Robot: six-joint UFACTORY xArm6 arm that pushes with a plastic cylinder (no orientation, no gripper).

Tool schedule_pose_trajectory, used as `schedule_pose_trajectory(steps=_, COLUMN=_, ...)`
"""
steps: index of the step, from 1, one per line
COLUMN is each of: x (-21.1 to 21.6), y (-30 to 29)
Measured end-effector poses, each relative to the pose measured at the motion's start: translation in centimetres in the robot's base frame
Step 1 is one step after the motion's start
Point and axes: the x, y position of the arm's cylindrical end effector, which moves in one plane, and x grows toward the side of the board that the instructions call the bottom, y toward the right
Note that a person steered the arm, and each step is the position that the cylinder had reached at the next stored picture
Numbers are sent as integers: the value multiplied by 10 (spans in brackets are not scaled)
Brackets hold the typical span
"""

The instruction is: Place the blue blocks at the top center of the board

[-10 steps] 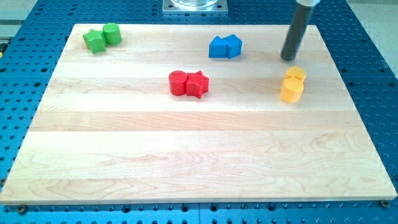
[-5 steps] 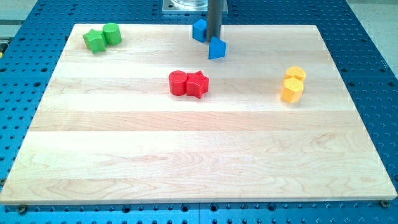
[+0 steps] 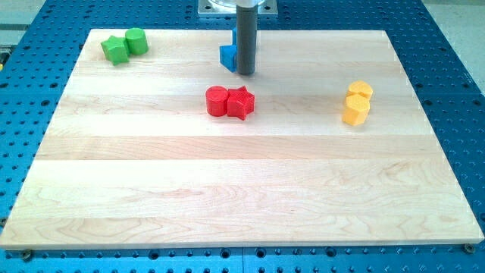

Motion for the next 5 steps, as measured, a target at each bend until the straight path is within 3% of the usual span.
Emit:
schedule_pose_trajectory(steps=1, x=19, y=-42)
schedule_pose_trajectory(steps=2, x=-28, y=-35)
schedule_pose_trajectory(steps=3, x=-40, y=-20)
schedule_pose_trajectory(steps=4, x=6, y=-29)
schedule_pose_trajectory(steps=5, x=5, y=12)
